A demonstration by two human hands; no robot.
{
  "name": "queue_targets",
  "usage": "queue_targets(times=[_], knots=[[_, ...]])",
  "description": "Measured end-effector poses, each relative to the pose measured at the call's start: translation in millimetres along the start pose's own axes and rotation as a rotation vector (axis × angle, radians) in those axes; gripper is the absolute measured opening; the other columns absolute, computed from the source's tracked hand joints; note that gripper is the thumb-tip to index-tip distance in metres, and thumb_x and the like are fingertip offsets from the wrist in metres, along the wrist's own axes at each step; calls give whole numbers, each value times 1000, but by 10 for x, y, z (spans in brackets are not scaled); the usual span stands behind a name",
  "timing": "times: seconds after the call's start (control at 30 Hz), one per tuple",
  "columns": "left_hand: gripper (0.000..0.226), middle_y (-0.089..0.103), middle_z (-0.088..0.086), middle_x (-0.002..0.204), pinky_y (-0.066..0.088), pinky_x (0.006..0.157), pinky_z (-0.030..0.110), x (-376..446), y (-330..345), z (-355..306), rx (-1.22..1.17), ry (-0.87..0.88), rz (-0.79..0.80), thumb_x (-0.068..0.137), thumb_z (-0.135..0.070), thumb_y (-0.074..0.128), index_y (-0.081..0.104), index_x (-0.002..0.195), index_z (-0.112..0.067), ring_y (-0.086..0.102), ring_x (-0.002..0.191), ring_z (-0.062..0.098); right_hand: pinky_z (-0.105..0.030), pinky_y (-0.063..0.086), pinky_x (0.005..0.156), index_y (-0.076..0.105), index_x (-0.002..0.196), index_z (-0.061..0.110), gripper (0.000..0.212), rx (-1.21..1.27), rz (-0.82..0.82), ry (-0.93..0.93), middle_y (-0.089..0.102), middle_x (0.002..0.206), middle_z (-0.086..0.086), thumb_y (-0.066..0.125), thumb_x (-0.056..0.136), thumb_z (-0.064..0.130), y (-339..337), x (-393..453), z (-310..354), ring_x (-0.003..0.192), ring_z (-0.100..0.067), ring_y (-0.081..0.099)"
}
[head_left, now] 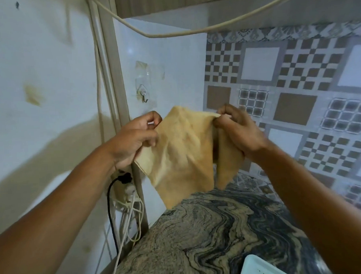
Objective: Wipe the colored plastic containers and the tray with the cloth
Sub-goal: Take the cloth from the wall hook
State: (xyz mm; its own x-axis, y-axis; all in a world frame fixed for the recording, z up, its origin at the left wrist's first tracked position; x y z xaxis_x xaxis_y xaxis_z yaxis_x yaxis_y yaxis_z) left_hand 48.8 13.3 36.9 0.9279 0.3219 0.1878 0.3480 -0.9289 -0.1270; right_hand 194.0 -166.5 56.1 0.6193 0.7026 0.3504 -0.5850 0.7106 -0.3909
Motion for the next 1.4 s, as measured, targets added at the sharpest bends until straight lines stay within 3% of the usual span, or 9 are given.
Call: queue_targets(times=[0.2,0.37,0.47,0.6,0.73,0.9,1.07,1.17,1.4], knots=[[58,65,22,122,57,84,39,-81,594,274,-131,-140,299,70,-5,65,68,127,-14,66,102,33,-35,44,71,55,80,22,9,212,99,62,51,78,-4,61,86,19,-162,-569,-303,79,-23,51],[23,80,-9,91,53,63,11,-91,1050,211,340,-51,338,96,-25,73,77,112,-9,72,74,-1,-28,41,68,55,84,18,22,342,155,118,54,81,-1,64,77,-1,-360,-995,-506,76,-12,53],[15,80,-11,97,56,85,22,-52,1221,127,527,110,281,89,-32,80,80,102,-24,73,90,3,-22,52,68,60,94,15,21,439,128,143,66,84,-1,69,79,3,-477,-1213,-571,79,-13,63],[14,72,-14,86,51,78,23,-78,1514,67,632,269,232,87,-20,84,76,93,-30,67,83,7,-39,57,64,67,122,25,38,-192,-32,118,67,79,-8,79,90,9,-756,-1460,-660,72,-15,64],[16,70,-12,88,54,78,28,-116,1804,134,650,312,140,89,-20,80,69,90,-31,66,85,12,-20,43,58,69,117,23,30,-636,-281,-33,58,71,11,70,90,10,-819,-1696,-571,61,-4,53],[5,65,-2,77,48,63,28,-111,2174,468,400,109,90,93,-13,70,68,91,-16,58,68,12,-43,56,59,64,105,11,14,-901,-405,-108,71,98,-8,65,91,12,-610,-2049,-731,71,-35,65],[19,68,-3,77,47,60,22,-161,2537,754,110,-86,90,97,-8,59,70,86,-19,62,71,9,-37,46,74,64,102,2,26,-294,-341,18,62,96,-9,52,93,23,-407,-2377,-1182,86,-23,58],[25,67,-3,68,45,50,17,-247,2749,915,-44,-226,117,96,-7,55,71,81,-17,61,57,9,-56,50,85,57,109,-12,56,128,-377,193,57,104,-34,46,100,42,-376,-2585,-1405,94,-46,55],[13,68,5,76,51,56,22,-362,3198,1067,-96,-350,320,95,-10,59,71,92,-9,63,66,15,-39,55,88,56,119,-1,31,13,-570,279,64,104,-11,62,91,12,-372,-2952,-1602,94,-11,60]])
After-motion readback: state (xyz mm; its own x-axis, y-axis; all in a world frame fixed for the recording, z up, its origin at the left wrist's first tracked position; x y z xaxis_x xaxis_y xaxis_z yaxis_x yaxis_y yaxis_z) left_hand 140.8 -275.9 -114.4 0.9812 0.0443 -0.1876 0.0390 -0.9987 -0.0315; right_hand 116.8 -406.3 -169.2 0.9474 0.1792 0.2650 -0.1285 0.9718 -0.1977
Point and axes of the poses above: each hand's wrist, its own x-axis towards the middle knuckle, its own y-axis out of the palm, z = x × y, the point moved 8 cm from there along x, towards the middle knuckle
